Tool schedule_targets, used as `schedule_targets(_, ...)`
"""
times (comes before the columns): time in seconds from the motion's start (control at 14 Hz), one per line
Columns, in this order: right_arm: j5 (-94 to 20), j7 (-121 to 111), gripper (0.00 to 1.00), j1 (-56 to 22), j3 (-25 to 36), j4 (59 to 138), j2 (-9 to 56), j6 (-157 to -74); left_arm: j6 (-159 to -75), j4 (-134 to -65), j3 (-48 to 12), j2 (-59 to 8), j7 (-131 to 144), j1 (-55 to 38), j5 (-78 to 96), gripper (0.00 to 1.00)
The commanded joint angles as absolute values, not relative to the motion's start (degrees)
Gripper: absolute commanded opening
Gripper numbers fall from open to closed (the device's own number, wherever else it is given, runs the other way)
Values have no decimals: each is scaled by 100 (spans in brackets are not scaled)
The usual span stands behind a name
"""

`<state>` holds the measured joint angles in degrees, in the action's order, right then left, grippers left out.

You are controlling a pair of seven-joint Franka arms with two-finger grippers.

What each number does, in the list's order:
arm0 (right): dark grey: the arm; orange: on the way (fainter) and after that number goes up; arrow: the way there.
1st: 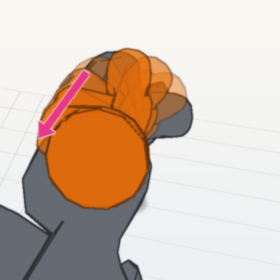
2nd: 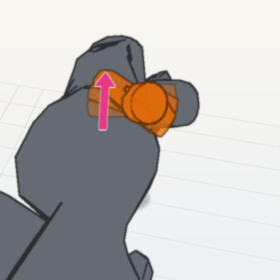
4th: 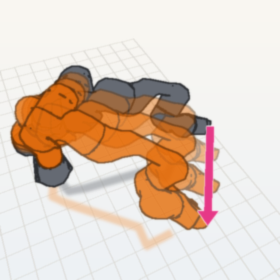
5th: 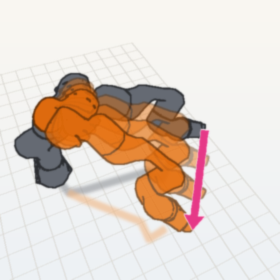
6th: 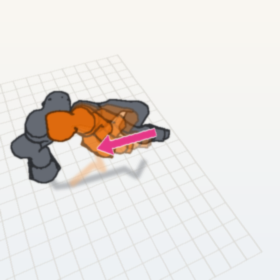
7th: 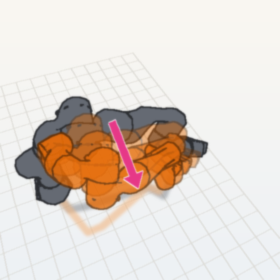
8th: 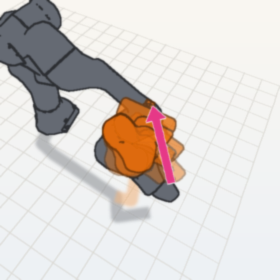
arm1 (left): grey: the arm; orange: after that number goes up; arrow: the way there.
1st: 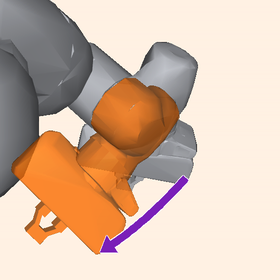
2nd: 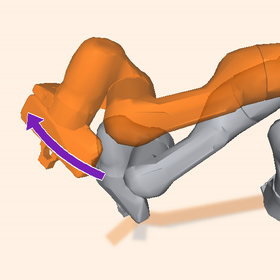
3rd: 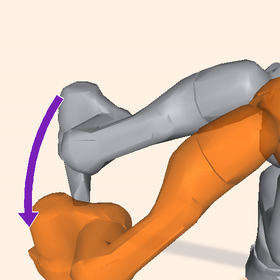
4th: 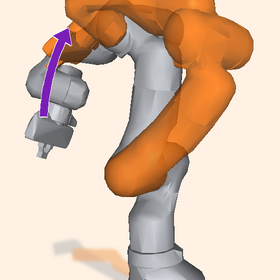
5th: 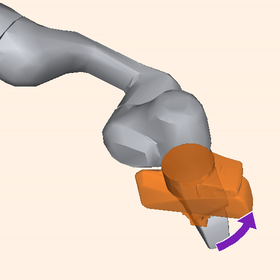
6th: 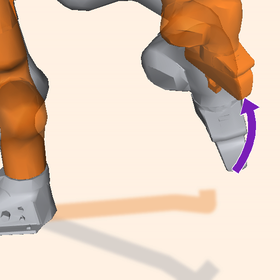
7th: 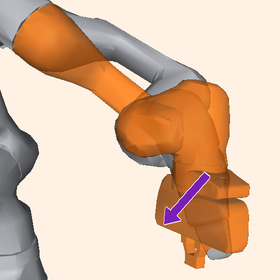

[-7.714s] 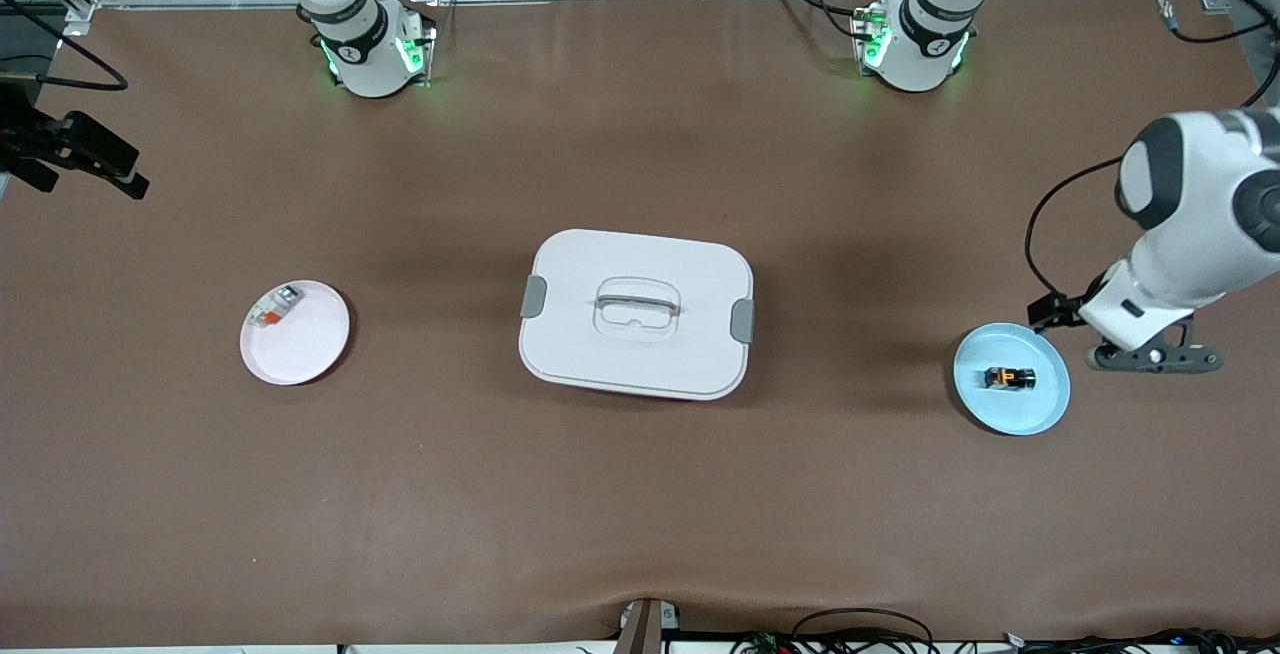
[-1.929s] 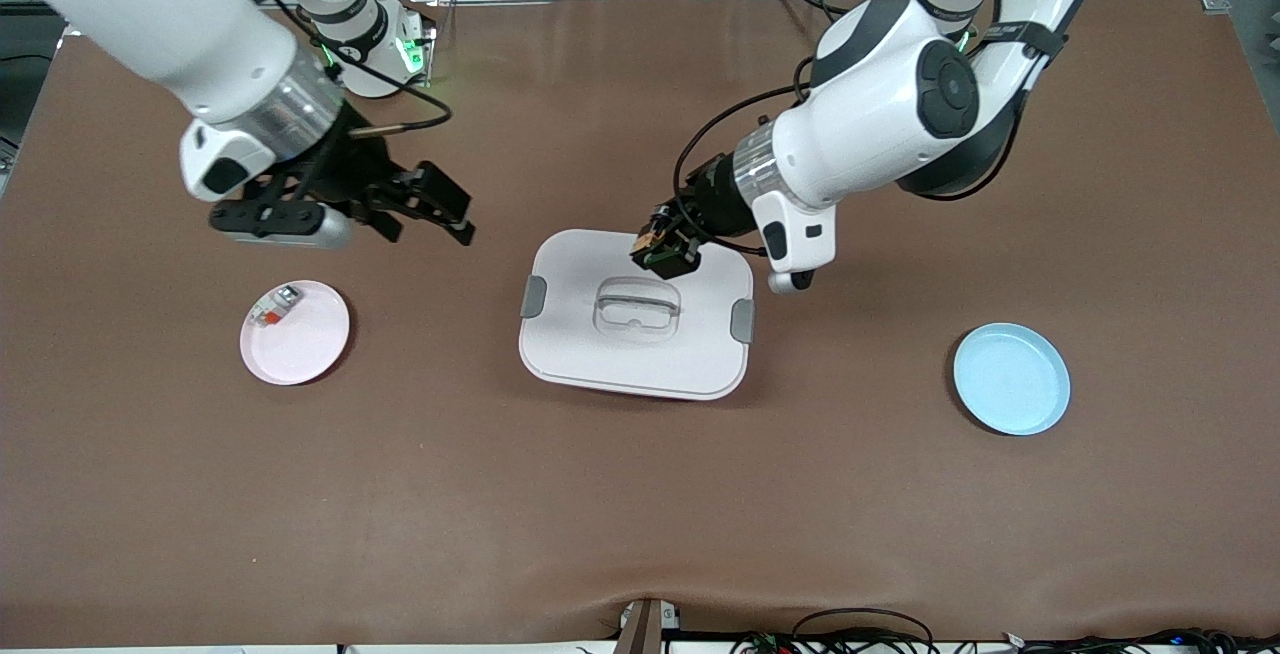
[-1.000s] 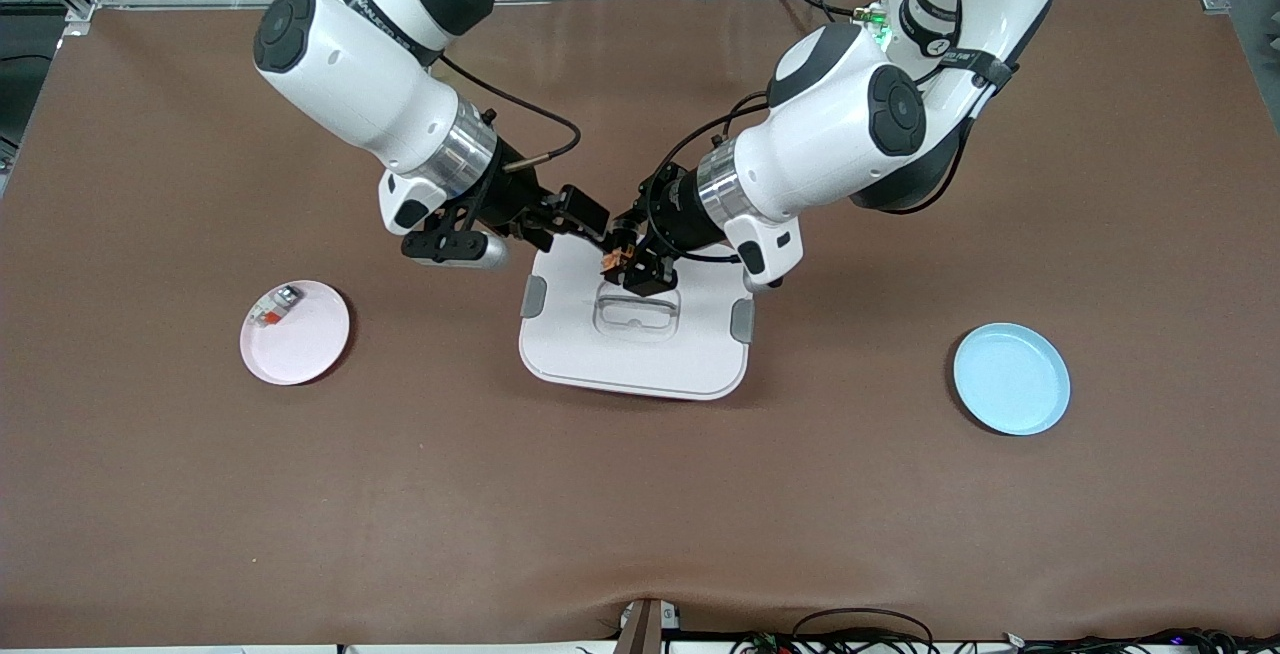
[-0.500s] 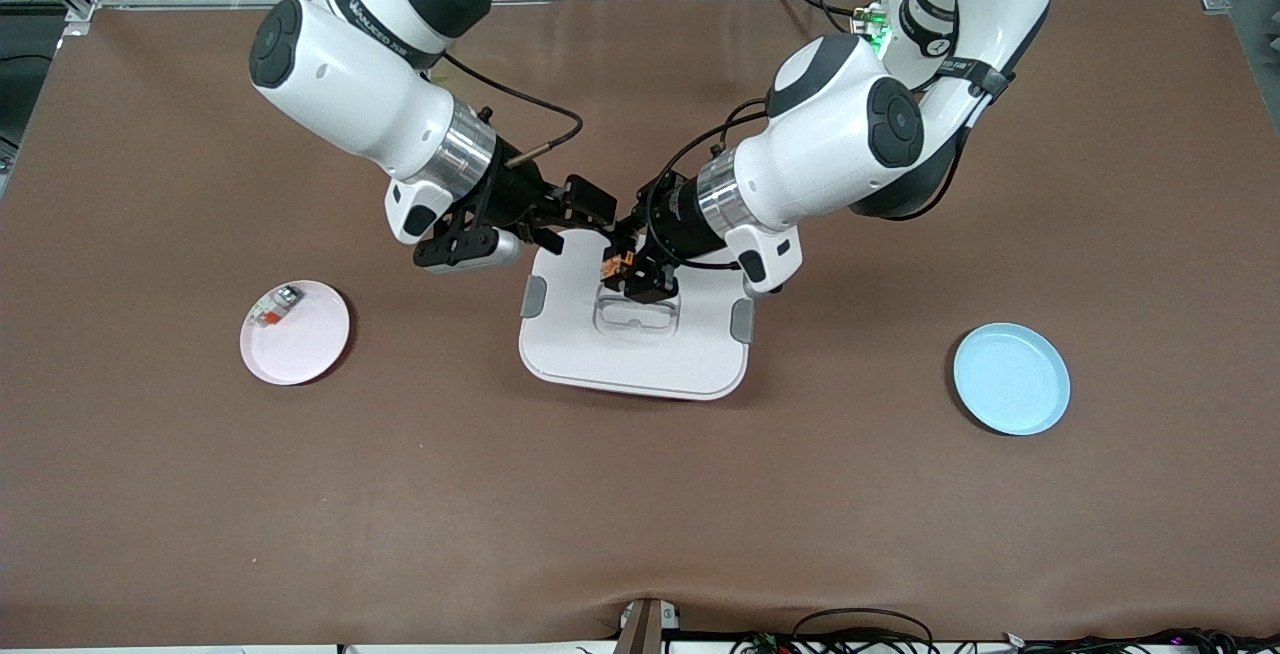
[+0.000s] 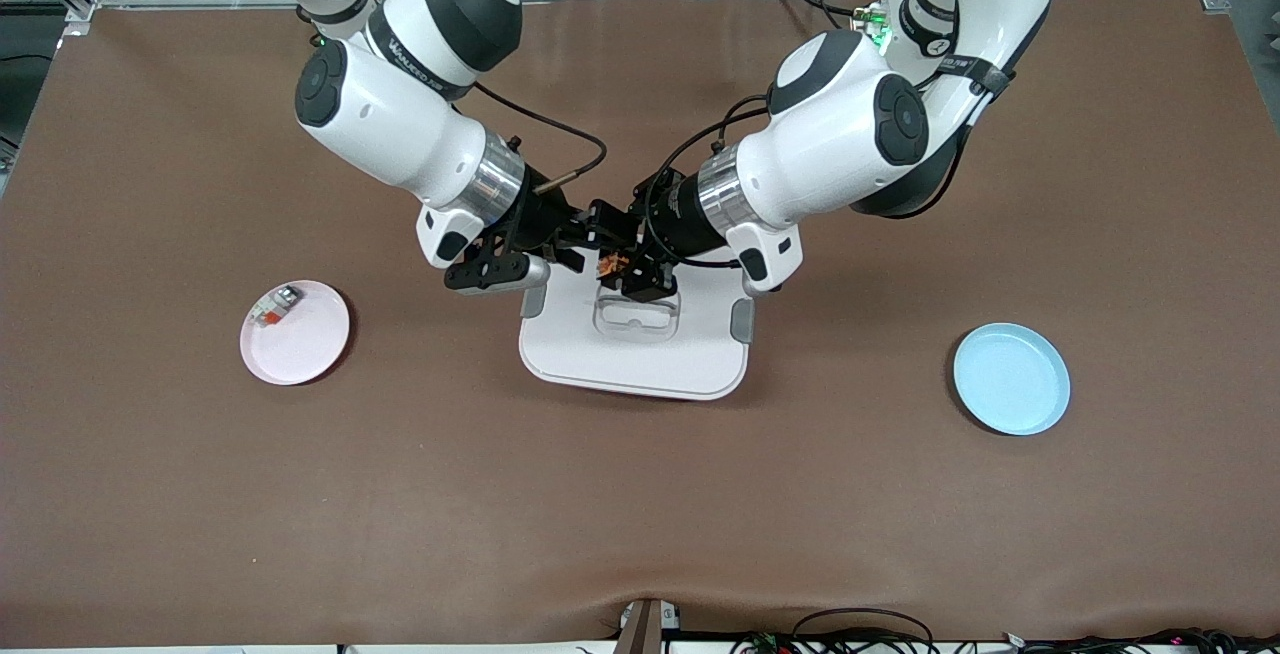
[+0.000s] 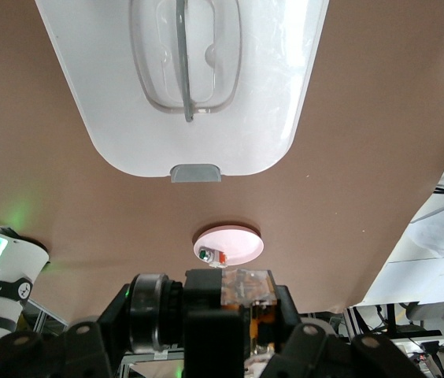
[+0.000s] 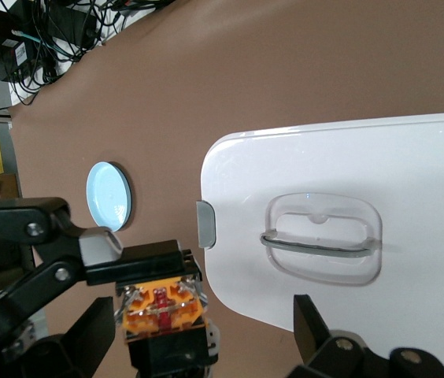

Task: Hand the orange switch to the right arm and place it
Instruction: 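Grasp the orange switch with the right gripper above the white box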

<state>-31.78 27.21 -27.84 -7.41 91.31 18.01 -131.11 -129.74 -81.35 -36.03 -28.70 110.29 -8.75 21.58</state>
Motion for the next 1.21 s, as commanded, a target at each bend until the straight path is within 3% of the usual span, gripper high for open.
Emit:
schedule_targets(0.0,-3384,2637,100,-2848,-703,8912,1925,-13105,-12999,-8007,-3639,-2909,11083,-896,2276,0)
schedule_targets(0.64,-3437,2654,100,-2637,-686,8754,1890,-12709,-13008,-7981,-3639,-2909,11109,-931,2276,0)
schedule_targets(0.71,-3437,2654,94,-2645,-686,8754,1890,-12709,-13008,-7980,-3639,-2900,11109,-940,2276,0)
schedule_targets(0.86,-3445,2663,51,-2637,-694,8745,1890,-12709,-13008,-7980,-3639,-2892,11118,-949,2276,0)
schedule_targets(1.0,-3445,2663,19,-2628,-694,8736,1890,-12700,-13008,-7980,-3639,-2883,11118,-949,2276,0)
schedule_targets(1.07,-3437,2663,5,-2628,-686,8736,1890,-12700,-13008,-7980,-3639,-2883,11118,-949,2276,0)
schedule_targets(1.14,-3437,2663,0,-2628,-686,8736,1890,-12700,-13008,-7980,-3639,-2883,11118,-949,2276,0)
